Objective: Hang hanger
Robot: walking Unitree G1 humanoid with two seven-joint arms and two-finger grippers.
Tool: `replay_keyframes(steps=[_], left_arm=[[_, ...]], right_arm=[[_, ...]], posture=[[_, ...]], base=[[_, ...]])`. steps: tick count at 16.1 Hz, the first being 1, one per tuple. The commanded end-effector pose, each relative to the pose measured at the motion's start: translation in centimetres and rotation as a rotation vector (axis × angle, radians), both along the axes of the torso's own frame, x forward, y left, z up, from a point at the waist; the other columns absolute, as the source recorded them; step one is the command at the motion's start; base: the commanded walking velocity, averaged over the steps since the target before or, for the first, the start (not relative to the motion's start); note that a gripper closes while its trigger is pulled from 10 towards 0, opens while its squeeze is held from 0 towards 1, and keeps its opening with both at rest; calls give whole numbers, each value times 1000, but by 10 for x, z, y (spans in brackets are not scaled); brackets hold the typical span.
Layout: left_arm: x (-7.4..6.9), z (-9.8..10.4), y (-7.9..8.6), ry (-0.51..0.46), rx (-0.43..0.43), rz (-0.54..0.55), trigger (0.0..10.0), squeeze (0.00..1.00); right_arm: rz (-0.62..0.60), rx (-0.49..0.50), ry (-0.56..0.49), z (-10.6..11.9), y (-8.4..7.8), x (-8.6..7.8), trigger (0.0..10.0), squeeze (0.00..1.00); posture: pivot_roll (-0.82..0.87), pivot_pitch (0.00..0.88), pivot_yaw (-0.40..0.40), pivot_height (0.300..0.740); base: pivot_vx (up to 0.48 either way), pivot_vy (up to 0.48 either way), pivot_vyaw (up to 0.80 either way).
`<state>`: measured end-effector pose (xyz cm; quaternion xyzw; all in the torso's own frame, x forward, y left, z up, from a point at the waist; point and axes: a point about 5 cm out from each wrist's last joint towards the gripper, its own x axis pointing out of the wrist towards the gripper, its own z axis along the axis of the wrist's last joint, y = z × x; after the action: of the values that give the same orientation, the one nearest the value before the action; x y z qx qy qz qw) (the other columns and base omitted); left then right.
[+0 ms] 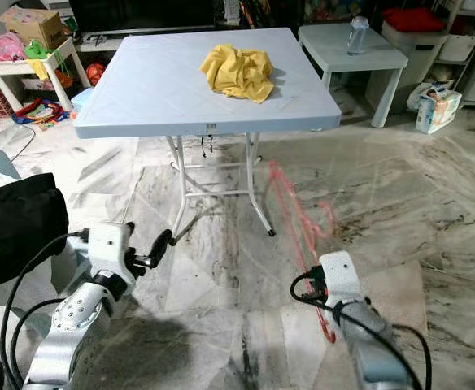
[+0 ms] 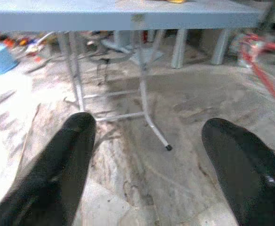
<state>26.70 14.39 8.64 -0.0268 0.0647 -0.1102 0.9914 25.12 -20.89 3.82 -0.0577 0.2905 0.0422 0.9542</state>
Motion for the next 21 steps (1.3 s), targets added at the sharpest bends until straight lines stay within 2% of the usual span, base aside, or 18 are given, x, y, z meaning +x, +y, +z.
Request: replay_keyframes(steps=[1,3,5,6,7,9,10,14,17,18,20,21], left_arm=[[4,3,7,-7,0,56,10000,1000],[2,1,12,4,5,108,10000,1000],[-1,-4,17,29,-57,162,10000,1000],[-2,-5,18,37,-62,165,10000,1000],[-1,-5,18,37,-59,151,10000,1000],[1,-4,12,29,-42,71,10000,1000],[2,-4,10,23,-41,49,10000,0],[1,-9,7,64,-52,30,10000,0],[-2,-9,18,8,53,8,10000,0],[-2,-9,22,5,59,28,10000,0],[-1,-4,18,-25,71,18,10000,0],[-1,-3,17,-30,70,16,10000,0]], right_arm=[[-45,-4,-15,6,-1,-3,0,0],[-94,-10,-17,7,0,-10,0,0],[-186,-18,-50,12,-4,-14,0,0],[-199,-25,-61,14,-4,-15,549,0],[-214,-26,-64,15,-2,-17,10000,0],[-231,-22,-67,16,1,-18,10000,0],[-240,-21,-69,18,2,-17,10000,0],[-266,-4,-100,25,1,-9,10000,0],[-281,57,-240,45,2,-2,10000,0],[-274,55,-357,58,2,0,10000,0],[-318,99,-449,68,0,-2,10000,0],[-326,105,-454,68,0,-3,10000,0]], posture=[[-78,39,27,740],[-79,39,30,740],[-81,41,31,740],[-85,44,35,740],[-85,44,35,740],[-93,45,35,740],[-95,43,36,740],[-95,38,37,740],[-90,34,40,740],[-89,33,39,740],[-90,31,41,740],[-90,31,41,740]], base=[[0,0,0],[0,0,0],[0,0,0],[0,0,0],[0,0,0],[0,0,0],[0,0,0],[0,0,0],[0,0,0],[0,0,0],[0,0,0],[0,0,0]])
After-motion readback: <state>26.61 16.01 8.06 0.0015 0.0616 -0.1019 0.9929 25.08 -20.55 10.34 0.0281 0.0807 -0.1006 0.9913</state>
